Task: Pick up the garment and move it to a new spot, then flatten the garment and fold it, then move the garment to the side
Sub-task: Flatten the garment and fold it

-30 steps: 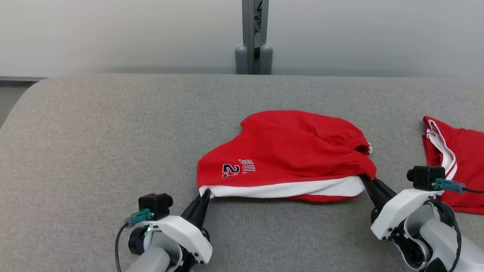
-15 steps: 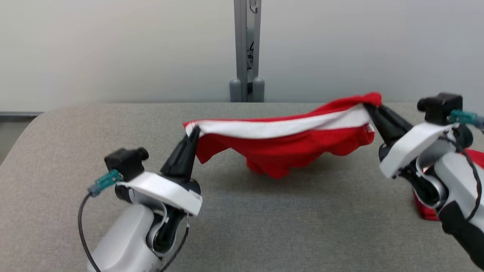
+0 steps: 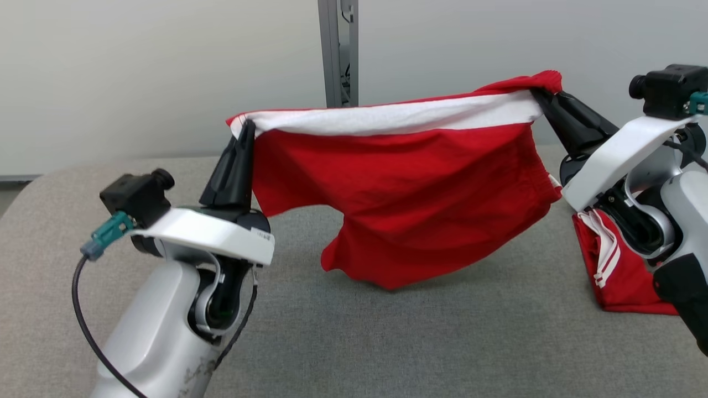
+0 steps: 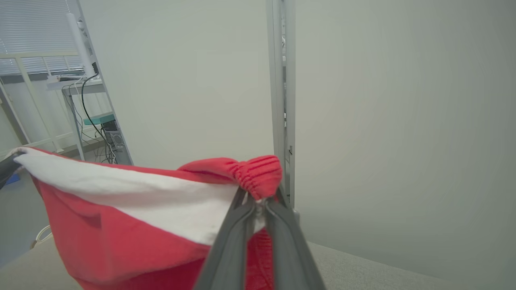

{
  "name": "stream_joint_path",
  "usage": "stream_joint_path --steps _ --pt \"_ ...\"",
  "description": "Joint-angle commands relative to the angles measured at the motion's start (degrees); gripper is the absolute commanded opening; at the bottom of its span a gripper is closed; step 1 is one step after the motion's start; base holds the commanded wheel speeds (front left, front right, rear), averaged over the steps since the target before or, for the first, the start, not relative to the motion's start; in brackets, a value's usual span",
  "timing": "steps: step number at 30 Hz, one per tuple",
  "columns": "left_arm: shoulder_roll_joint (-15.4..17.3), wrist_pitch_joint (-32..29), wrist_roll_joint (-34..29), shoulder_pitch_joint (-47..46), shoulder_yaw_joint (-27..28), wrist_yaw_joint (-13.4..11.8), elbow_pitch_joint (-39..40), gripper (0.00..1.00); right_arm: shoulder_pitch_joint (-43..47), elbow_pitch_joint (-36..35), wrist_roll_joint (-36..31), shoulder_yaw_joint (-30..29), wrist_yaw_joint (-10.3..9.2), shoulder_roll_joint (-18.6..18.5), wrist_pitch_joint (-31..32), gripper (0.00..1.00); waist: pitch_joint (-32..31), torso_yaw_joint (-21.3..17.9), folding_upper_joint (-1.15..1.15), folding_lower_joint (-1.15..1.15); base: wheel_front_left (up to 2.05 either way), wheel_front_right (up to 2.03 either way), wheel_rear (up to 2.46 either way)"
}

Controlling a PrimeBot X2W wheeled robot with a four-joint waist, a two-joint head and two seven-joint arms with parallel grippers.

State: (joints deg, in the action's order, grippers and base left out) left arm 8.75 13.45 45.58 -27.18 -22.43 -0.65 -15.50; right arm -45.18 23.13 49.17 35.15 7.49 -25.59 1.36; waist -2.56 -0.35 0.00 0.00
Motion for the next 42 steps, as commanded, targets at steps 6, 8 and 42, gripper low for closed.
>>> stream_joint_path --steps 6,8,42 --pt "0.5 -3.5 -0.7 -8.5 0.6 -1.8 -0.8 0.0 -5.1 -1.4 0.6 -2.5 0.02 0.2 4.2 0.0 8.2 0.0 0.0 0.0 0.0 0.0 0.0" --pt "0.7 -4.8 -1.7 -13.8 0.5 -2.1 -2.2 0.0 -9.0 -1.3 0.9 -2.7 0.02 0.5 5.9 0.0 12.5 -0.2 0.0 0.0 0.0 0.0 0.0" --pt "-5.7 1.7 -13.3 -30.6 3.5 4.3 -29.3 0.0 -20.7 28.8 16.2 10.4 0.02 9.1 -13.7 0.0 31.2 2.6 0.0 0.0 0.0 0.0 0.0"
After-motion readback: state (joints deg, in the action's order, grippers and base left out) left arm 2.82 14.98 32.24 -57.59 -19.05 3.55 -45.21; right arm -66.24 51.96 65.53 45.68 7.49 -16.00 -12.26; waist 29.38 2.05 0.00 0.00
